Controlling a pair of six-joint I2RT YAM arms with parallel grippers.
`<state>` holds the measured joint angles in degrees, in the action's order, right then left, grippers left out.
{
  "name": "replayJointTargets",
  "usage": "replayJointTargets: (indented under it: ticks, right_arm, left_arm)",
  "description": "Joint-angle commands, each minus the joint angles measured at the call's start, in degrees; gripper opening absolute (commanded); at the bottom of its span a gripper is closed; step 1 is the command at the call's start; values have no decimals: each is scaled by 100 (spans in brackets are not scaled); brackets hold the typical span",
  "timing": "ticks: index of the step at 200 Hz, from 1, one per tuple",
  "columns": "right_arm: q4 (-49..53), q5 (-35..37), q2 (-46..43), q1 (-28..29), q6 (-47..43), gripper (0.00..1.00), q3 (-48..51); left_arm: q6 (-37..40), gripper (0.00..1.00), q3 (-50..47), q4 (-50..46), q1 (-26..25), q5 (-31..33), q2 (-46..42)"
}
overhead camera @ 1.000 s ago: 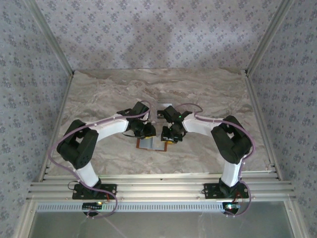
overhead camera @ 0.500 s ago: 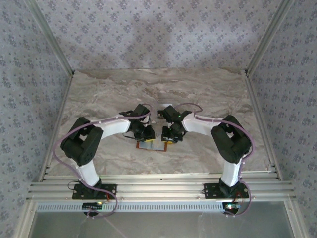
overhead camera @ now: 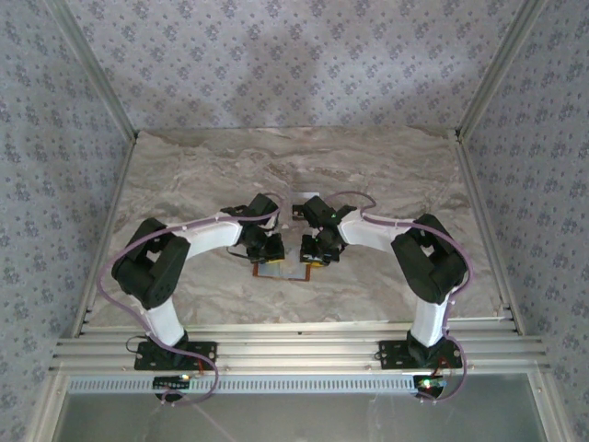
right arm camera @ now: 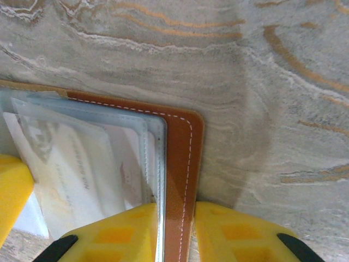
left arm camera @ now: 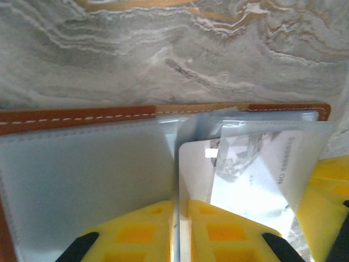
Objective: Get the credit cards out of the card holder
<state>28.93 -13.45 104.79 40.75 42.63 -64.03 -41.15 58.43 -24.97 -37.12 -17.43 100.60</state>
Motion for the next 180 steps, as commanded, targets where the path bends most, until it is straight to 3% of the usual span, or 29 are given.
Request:
replayJointTargets:
  ticks: [1, 87, 180]
  right_arm:
    - [160, 164, 132, -6, -71, 26, 31]
    - [280, 236, -196, -41, -150, 27, -3]
    - [280, 177, -223, 29, -166, 43, -247]
  left_arm:
    - [64, 15, 80, -385, 8, 189, -178]
    - [-374, 19, -365, 657, 283, -598, -561]
    - [-492, 19, -462, 880, 345, -818, -516]
